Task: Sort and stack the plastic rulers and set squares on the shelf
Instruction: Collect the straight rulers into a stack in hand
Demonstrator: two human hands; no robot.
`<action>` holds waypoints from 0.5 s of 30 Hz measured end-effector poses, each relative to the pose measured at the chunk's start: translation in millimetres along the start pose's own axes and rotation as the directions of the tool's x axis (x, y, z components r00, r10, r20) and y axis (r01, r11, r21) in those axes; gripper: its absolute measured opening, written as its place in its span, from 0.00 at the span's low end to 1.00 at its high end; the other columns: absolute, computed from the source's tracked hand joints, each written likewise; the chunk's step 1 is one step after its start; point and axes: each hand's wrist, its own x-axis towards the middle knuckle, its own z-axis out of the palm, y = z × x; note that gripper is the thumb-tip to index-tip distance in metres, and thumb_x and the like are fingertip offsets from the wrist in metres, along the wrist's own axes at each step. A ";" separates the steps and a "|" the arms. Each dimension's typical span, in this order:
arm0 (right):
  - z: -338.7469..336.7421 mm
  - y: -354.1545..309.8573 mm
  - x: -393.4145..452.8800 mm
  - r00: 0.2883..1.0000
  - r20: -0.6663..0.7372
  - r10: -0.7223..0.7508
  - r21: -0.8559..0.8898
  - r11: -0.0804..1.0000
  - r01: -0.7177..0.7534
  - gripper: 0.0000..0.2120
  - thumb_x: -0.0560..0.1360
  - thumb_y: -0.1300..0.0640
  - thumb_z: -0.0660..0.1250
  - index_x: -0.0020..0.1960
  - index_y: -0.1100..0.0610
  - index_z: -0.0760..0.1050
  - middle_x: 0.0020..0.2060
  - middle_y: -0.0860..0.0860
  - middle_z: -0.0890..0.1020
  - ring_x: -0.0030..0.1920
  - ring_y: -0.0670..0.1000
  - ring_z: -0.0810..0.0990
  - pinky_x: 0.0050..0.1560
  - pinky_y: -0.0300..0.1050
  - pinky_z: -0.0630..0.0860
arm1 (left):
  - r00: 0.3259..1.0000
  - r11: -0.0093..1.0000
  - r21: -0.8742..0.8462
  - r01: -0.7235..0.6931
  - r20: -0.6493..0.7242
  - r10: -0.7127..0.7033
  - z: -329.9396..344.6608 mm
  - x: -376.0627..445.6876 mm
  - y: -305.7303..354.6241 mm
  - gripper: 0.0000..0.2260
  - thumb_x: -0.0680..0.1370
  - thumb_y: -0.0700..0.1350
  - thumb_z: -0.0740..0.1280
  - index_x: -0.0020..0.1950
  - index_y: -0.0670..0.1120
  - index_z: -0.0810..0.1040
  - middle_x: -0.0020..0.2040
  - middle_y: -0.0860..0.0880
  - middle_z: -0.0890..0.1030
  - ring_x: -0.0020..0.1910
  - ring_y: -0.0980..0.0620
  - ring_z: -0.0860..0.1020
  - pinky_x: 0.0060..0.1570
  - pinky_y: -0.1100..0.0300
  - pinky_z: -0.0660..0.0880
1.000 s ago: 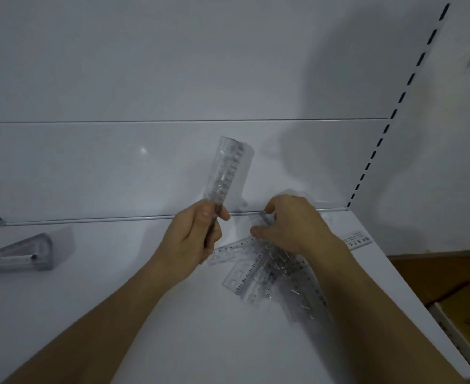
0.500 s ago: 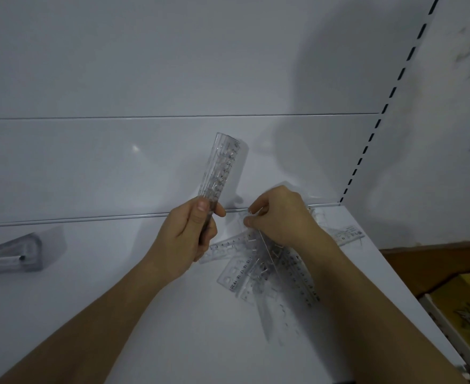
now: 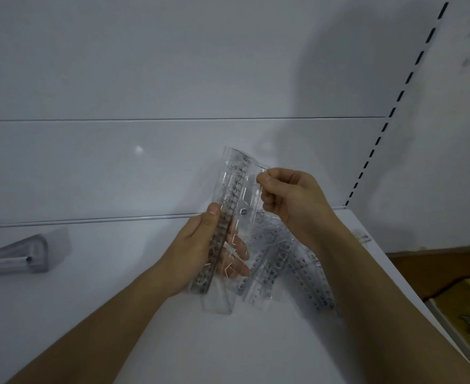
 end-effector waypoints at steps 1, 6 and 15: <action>1.5 1.7 0.2 0.999 -0.025 -0.041 -0.013 0.999 0.041 0.08 0.79 0.64 0.67 0.42 0.63 0.79 0.31 0.54 0.75 0.34 0.52 0.70 0.39 0.45 0.72 | 0.999 1.000 -0.008 0.007 0.036 -0.007 -0.1 0.0 0.7 0.26 0.82 0.58 0.50 0.50 0.36 0.75 0.39 0.37 0.84 0.32 0.39 0.83 0.30 0.55 0.79; 6.9 3.7 -1.4 0.981 -0.098 -0.169 -0.168 0.974 0.151 0.04 0.80 0.62 0.68 0.49 0.63 0.78 0.32 0.55 0.81 0.31 0.53 0.78 0.36 0.46 0.78 | 1.000 0.999 -0.031 -0.014 0.024 0.014 -2.4 0.7 -0.3 0.27 0.80 0.61 0.53 0.51 0.40 0.78 0.32 0.41 0.77 0.22 0.47 0.71 0.25 0.60 0.69; -7.2 16.9 -0.7 0.915 0.373 0.154 -0.921 0.182 0.345 0.13 0.73 0.43 0.72 0.55 0.45 0.83 0.52 0.44 0.80 0.56 0.48 0.71 0.59 0.51 0.70 | 0.976 0.977 -0.147 -0.157 -0.172 0.131 -15.1 6.8 5.6 0.25 0.78 0.63 0.54 0.45 0.42 0.77 0.28 0.47 0.69 0.19 0.52 0.62 0.23 0.64 0.62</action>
